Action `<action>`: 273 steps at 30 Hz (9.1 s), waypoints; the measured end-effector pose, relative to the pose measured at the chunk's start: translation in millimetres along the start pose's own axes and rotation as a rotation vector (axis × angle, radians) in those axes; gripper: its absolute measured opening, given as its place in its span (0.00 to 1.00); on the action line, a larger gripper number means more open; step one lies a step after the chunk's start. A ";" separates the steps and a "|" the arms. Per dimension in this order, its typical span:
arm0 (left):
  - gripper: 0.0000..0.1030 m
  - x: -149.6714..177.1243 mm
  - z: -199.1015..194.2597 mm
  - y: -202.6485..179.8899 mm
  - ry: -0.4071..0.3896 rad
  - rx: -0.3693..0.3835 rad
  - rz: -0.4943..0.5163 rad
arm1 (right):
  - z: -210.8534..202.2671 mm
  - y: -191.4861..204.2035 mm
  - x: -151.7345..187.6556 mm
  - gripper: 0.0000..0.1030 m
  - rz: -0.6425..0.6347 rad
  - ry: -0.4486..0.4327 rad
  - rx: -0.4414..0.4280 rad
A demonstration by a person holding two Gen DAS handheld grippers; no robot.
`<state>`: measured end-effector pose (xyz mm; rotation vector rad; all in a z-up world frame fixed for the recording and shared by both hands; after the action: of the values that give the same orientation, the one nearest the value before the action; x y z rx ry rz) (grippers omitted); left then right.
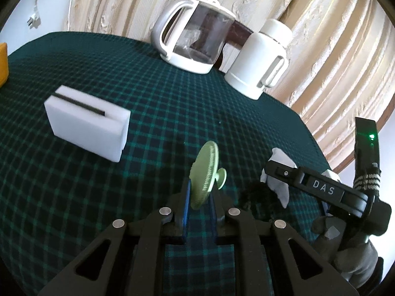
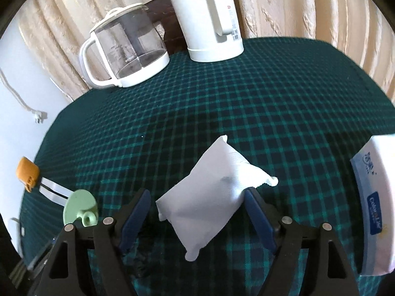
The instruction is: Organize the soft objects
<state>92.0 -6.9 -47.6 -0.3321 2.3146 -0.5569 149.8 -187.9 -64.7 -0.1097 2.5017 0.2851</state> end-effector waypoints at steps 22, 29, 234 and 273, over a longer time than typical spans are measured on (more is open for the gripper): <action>0.08 -4.3 -6.7 -5.3 -0.036 0.048 0.004 | -62.4 -0.5 14.5 0.37 -0.029 -0.147 -0.065; 0.08 -4.4 -11.8 -6.9 -0.053 0.052 0.019 | -87.3 -12.1 21.9 0.37 0.015 -0.188 -0.084; 0.62 109.0 -38.2 -247.9 0.127 0.376 0.418 | -251.4 -192.3 115.8 0.73 0.126 -0.432 0.236; 1.00 -34.9 -54.4 31.6 -0.137 -0.232 0.209 | -155.7 -20.3 83.1 0.83 -0.096 -0.247 -0.079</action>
<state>76.0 50.3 -6.9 -0.2254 2.2484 -0.1577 -3.1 -244.3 5.8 -0.2132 2.2336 0.3361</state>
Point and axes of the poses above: each gripper's, at about its wrist camera, not at the fingertips, and z roughly the way its jaws point, y to its left, x to its underside, the point moved 9 cm from there along z, roughly the way its jaws point, and after that the axes turned 6 degrees about -z, right-handed, at the moved point
